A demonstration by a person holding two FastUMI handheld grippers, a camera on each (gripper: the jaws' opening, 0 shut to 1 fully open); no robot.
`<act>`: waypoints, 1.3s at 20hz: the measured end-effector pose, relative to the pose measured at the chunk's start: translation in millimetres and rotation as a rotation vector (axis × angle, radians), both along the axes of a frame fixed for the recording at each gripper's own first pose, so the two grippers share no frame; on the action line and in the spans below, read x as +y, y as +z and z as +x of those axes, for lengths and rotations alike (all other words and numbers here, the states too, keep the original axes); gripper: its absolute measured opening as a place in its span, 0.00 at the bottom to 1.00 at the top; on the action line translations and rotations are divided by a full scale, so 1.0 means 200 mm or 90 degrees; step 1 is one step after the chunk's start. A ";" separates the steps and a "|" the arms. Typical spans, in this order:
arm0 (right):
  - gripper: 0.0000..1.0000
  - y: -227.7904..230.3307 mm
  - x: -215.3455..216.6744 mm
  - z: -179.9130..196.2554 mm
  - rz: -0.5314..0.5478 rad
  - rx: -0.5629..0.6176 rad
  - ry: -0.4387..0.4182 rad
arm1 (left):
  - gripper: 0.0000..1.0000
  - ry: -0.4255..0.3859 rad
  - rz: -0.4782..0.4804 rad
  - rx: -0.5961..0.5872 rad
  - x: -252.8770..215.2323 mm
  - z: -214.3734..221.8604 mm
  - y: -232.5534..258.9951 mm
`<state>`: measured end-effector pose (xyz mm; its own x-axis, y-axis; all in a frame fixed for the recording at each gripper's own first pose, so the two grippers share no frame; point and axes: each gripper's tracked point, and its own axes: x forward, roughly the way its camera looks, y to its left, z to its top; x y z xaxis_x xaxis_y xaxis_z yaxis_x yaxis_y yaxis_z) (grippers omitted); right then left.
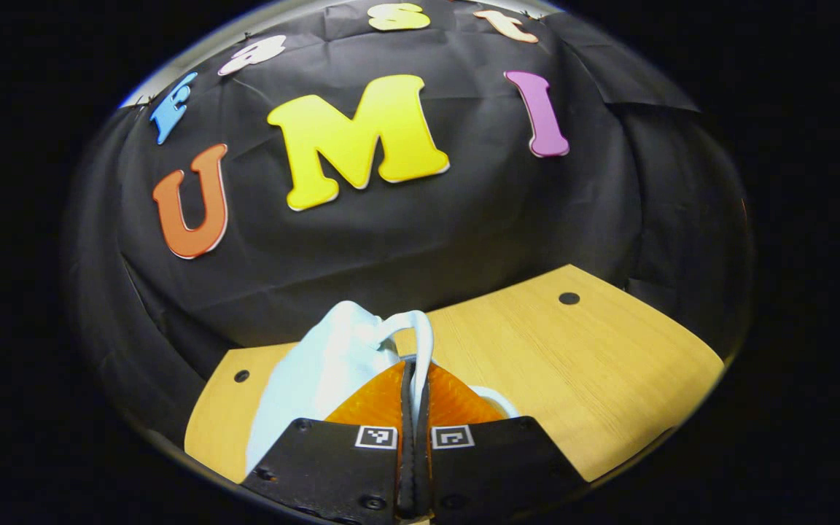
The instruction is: First open the suitcase, pack the skin care products into it, and then close the suitcase.
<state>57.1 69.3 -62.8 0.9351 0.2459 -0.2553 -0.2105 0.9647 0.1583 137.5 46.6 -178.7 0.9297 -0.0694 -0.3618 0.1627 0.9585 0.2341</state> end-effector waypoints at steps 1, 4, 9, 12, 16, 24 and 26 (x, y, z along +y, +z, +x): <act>0.79 -0.03 -0.04 0.00 -0.009 0.000 -0.002 | 0.04 -0.003 0.011 0.017 -0.04 -0.01 -0.07; 0.79 -0.09 -0.22 0.03 -0.038 0.009 -0.041 | 0.04 -0.016 0.065 0.054 -0.14 0.03 -0.28; 0.79 -0.13 -0.37 0.08 -0.041 0.034 -0.068 | 0.07 -0.015 0.136 0.064 -0.23 0.04 -0.50; 0.79 -0.15 -0.41 0.10 -0.056 0.035 -0.076 | 0.13 -0.002 0.176 0.075 -0.25 0.03 -0.56; 0.79 -0.12 -0.44 0.11 -0.054 0.037 -0.090 | 0.40 -0.015 0.211 0.092 -0.28 0.03 -0.59; 0.79 0.06 -0.25 0.09 -0.074 -0.022 -0.118 | 0.97 0.042 -0.027 -0.029 -0.13 -0.13 0.05; 0.79 0.09 -0.11 0.07 -0.070 -0.030 -0.113 | 0.98 0.063 -0.060 -0.063 0.02 -0.22 0.26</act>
